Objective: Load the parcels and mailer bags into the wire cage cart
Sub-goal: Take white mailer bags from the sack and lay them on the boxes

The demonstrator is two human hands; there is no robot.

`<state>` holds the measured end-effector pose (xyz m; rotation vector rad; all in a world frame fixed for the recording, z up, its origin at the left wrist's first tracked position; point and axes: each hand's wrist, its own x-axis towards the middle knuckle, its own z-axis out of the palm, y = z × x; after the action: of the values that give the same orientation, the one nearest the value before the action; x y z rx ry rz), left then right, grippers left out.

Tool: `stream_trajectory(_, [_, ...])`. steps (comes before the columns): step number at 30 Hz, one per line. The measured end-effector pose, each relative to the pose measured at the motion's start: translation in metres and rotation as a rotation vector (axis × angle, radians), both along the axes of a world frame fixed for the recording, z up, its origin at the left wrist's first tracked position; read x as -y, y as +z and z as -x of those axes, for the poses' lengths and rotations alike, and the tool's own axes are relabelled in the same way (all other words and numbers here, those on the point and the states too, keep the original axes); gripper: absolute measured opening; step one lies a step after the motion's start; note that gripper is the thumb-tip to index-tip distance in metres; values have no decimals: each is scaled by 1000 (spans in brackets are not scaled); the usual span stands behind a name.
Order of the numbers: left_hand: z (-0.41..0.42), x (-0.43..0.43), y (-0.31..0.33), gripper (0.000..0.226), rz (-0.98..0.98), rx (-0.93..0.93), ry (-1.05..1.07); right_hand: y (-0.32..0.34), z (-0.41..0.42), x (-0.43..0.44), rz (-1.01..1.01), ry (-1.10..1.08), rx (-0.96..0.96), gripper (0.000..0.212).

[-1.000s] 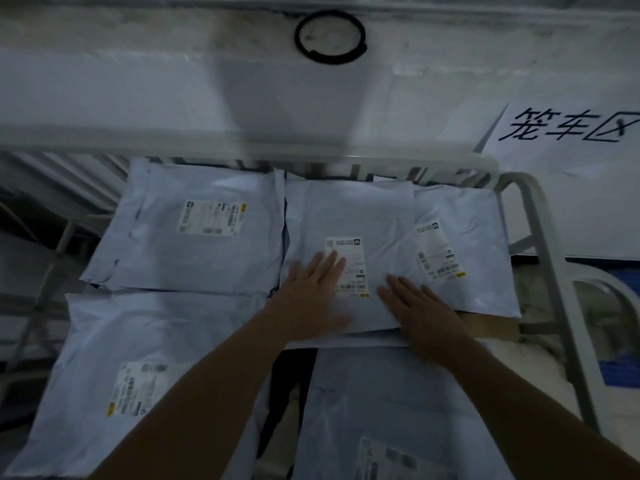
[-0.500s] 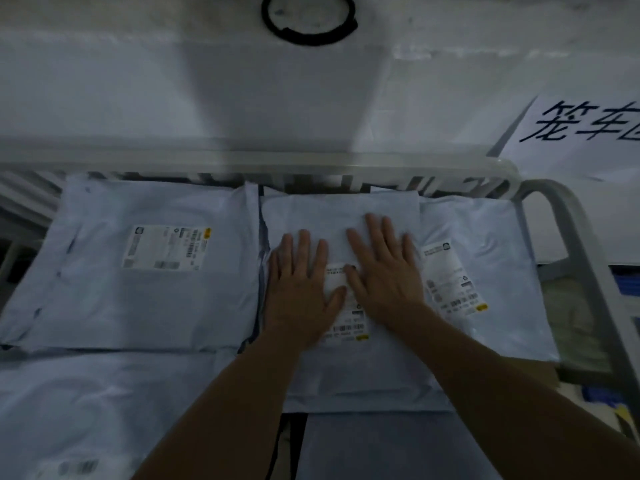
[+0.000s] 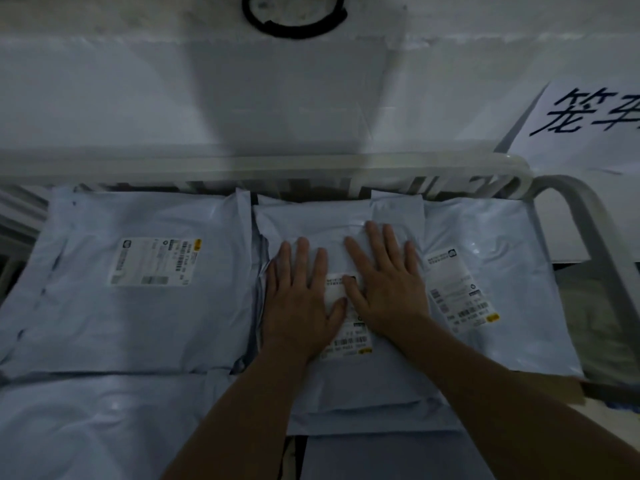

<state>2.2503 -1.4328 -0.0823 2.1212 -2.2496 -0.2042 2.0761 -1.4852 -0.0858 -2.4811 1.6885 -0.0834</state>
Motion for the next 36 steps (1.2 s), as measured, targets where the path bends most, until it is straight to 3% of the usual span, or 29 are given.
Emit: stream_trajectory(36, [1, 0, -6, 84, 30, 119, -17, -3, 0, -3, 32, -3, 37, 69])
